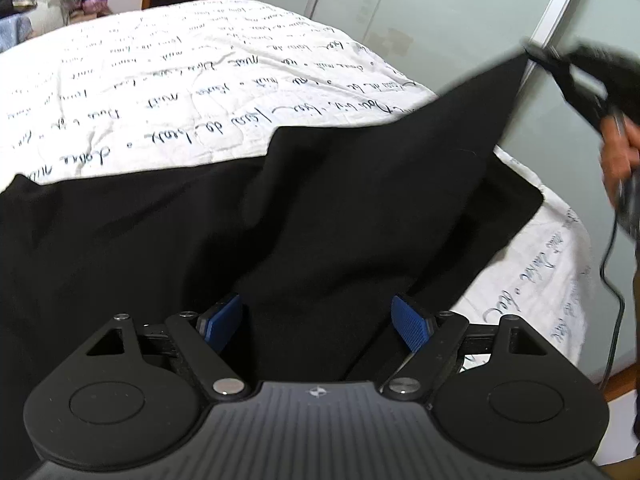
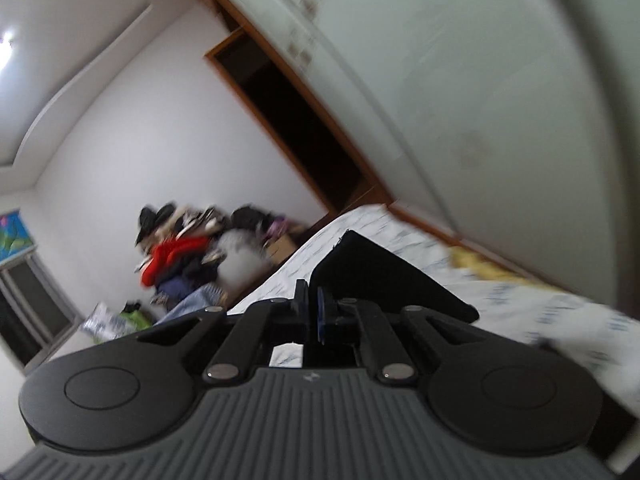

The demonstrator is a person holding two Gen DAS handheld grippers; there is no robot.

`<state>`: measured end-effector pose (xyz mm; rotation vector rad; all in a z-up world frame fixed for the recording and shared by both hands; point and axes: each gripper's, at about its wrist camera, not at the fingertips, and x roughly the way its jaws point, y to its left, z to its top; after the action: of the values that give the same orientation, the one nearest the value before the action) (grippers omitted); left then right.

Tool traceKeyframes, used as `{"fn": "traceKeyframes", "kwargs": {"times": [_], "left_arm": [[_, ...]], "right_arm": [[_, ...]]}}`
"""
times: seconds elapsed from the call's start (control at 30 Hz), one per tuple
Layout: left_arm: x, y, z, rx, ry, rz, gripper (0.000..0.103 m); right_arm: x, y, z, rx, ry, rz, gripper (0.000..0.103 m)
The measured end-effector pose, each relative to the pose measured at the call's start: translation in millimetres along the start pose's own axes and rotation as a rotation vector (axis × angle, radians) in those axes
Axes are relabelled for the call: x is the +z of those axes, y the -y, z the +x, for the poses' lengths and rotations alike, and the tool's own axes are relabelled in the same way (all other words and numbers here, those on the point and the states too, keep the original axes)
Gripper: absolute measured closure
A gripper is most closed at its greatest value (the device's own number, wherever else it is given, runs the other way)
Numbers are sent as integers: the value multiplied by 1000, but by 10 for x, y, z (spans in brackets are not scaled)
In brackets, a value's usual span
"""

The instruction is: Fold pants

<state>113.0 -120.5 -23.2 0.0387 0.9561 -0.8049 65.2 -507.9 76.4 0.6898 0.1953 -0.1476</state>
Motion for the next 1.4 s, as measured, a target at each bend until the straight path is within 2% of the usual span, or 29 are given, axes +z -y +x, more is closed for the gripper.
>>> {"fn": "traceKeyframes", "kwargs": {"times": [0.13,0.23,0.33,0.5,0.57,0.6,0.7,0.77,0.83,0.9,1.07,1.23,1.3,1.37,1.4], "left_arm": [[-30,-54,-42,-28,-8,-27,21],[-34,-52,-60,-28,-12,-31,21],[-44,-31,-84,-17,-6,-24,21],[-70,-31,-132,-5,29,-47,21],[-81,-18,-184,-3,56,-47,21],[-83,-4,-204,-1,67,-37,21],[-95,131,-249,31,114,59,21],[-102,300,-226,76,130,179,21],[-113,492,-188,119,157,305,21],[-106,643,-120,131,148,388,21],[-15,855,-20,14,124,422,21],[10,1076,163,98,165,501,21],[27,1136,236,105,182,527,21],[30,1177,287,77,175,549,21],[27,1193,317,67,166,558,21]], "right_arm": [[-124,383,-460,-120,41,35,98],[-307,794,-648,-232,13,114,98],[-467,1089,-759,-265,-20,201,98],[-632,1116,-643,-206,-101,197,90],[-671,1118,-586,-176,-113,226,74],[-717,1102,-562,-159,-116,252,72],[-817,1057,-455,-73,-141,344,70],[-864,1013,-362,-94,-157,332,60],[-914,1017,-326,-132,-147,339,61],[-923,1066,-313,-127,-127,374,61],[-845,1161,-417,-149,-78,370,58],[-804,1272,-282,-125,-95,400,56],[-793,1259,-219,-113,-98,383,60],[-779,1211,-177,-127,-102,340,89],[-767,1193,-200,-124,-105,327,94]]}}
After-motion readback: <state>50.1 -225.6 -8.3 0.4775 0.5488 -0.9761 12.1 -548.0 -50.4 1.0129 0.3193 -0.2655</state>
